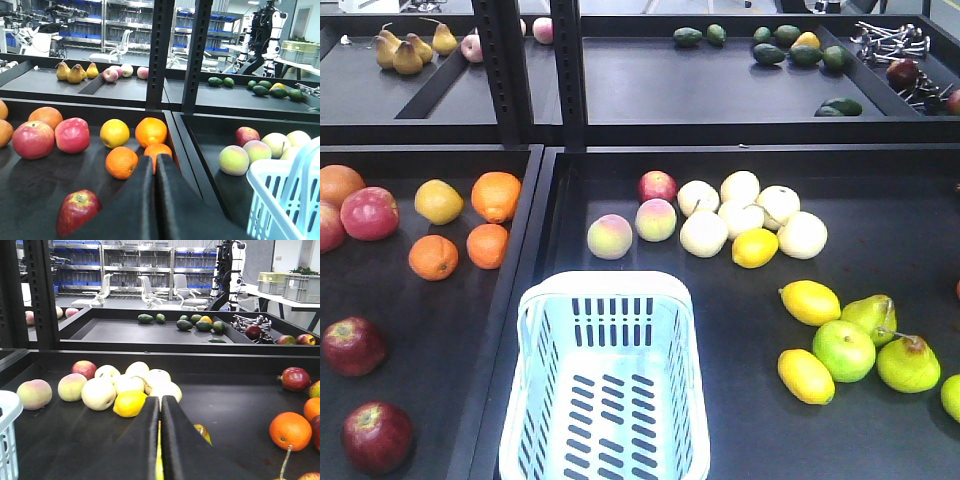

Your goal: Pick three apples into basket with both arms

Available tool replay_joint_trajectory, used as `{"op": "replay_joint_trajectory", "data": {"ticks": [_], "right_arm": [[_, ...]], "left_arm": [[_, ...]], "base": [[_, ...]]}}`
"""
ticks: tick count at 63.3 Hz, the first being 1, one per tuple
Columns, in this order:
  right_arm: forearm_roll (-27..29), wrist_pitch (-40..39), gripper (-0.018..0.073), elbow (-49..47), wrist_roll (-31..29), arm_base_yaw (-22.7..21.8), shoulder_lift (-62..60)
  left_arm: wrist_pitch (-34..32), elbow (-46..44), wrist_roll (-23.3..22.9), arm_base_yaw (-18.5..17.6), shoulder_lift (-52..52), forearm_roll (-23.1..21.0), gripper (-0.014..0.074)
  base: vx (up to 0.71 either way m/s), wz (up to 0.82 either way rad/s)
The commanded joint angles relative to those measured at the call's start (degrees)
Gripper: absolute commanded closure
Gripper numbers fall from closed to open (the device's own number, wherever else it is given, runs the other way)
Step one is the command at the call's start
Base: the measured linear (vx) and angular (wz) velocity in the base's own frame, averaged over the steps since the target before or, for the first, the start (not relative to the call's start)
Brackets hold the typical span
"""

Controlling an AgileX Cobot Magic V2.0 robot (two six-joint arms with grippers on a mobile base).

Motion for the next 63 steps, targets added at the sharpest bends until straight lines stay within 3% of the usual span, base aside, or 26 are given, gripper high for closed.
{"op": "replay_joint_trajectory", "data": {"ticks": [1, 63], "right_arm": [[-0.65, -4.46, 0.0568, 0.82, -0.56, -0.04, -0.79], [-0.65, -4.46, 0.0568, 0.82, -0.56, -0.04, -0.79]], "left_arm": [[-4.36, 0.28, -0.26, -0.36, -0.89, -0.5, 0.0603], [-4.36, 0.28, -0.26, -0.36, -0.89, -0.5, 0.0603]], "base": [[0.02, -0.04], [0.01, -0.01]]}}
